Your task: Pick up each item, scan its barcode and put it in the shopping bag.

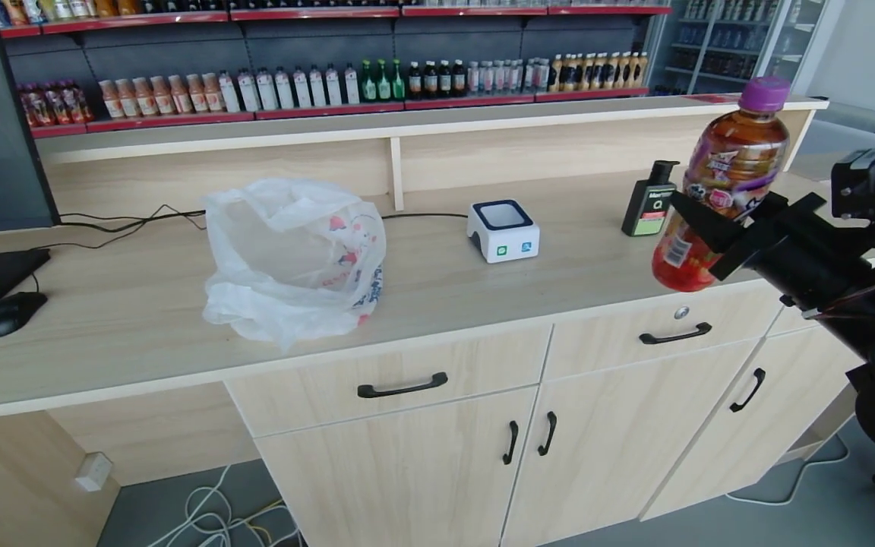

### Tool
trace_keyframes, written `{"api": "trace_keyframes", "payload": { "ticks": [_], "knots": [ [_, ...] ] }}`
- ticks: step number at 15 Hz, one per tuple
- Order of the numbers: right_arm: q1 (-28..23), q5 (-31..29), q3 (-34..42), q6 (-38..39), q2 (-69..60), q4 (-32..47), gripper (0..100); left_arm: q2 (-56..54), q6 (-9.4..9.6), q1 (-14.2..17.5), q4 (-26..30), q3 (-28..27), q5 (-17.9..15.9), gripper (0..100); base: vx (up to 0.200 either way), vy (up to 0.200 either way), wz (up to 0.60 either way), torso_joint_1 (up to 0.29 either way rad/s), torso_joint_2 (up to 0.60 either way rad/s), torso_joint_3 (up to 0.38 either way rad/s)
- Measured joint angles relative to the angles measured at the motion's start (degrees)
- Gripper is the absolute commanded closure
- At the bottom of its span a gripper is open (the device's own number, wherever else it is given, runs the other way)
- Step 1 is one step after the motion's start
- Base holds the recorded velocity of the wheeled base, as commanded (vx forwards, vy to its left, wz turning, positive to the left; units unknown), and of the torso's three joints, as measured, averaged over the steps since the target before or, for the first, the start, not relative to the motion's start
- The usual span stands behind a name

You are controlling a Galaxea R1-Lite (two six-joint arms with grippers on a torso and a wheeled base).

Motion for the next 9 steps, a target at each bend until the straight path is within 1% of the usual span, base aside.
{"api": "trace_keyframes", "payload": {
  "ticks": [3, 9],
  "knots": [
    [0.11, 0.11, 0.17, 0.01, 0.05, 0.3, 100, 0.0, 0.0, -0.05, 0.0, 0.0, 0.0, 0, 0.0, 0.0, 0.0, 0.0, 0.0, 0.0],
    [0.29, 0.11, 1.02, -0.05, -0.11, 0.55, 100, 0.0, 0.0, -0.05, 0.0, 0.0, 0.0, 0, 0.0, 0.0, 0.6, 0.004, 0.0, 0.002]
  ]
}}
